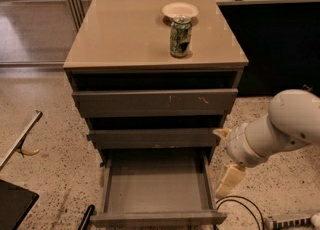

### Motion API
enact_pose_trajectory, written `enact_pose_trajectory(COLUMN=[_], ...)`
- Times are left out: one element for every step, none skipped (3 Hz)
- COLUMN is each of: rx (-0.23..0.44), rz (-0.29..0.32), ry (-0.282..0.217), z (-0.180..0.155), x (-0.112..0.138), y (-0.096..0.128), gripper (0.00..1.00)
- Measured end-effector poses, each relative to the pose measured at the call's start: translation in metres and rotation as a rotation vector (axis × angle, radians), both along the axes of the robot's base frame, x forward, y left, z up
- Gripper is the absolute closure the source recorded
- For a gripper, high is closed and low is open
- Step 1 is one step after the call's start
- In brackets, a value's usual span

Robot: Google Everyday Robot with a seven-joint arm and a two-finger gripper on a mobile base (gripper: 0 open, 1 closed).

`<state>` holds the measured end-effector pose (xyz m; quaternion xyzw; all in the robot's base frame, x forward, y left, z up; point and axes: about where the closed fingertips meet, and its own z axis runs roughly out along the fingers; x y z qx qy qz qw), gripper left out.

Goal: Close bottom drawer

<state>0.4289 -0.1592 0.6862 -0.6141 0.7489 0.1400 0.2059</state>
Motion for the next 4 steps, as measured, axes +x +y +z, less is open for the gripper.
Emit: enact_pose_trajectory(rx=[0.107, 0.117, 0.116, 0.111], rz=[0.019, -0.008, -0.008, 0.012], ry=[-0.004, -0.057, -0.057, -0.066], z=[-0.071, -0.079, -0.079, -0.086], x=[-0.025, -0.012, -0.012, -0.007], y=[0.028, 0.032, 0.031, 0.031], gripper=[0.0, 0.0, 0.0, 0.0])
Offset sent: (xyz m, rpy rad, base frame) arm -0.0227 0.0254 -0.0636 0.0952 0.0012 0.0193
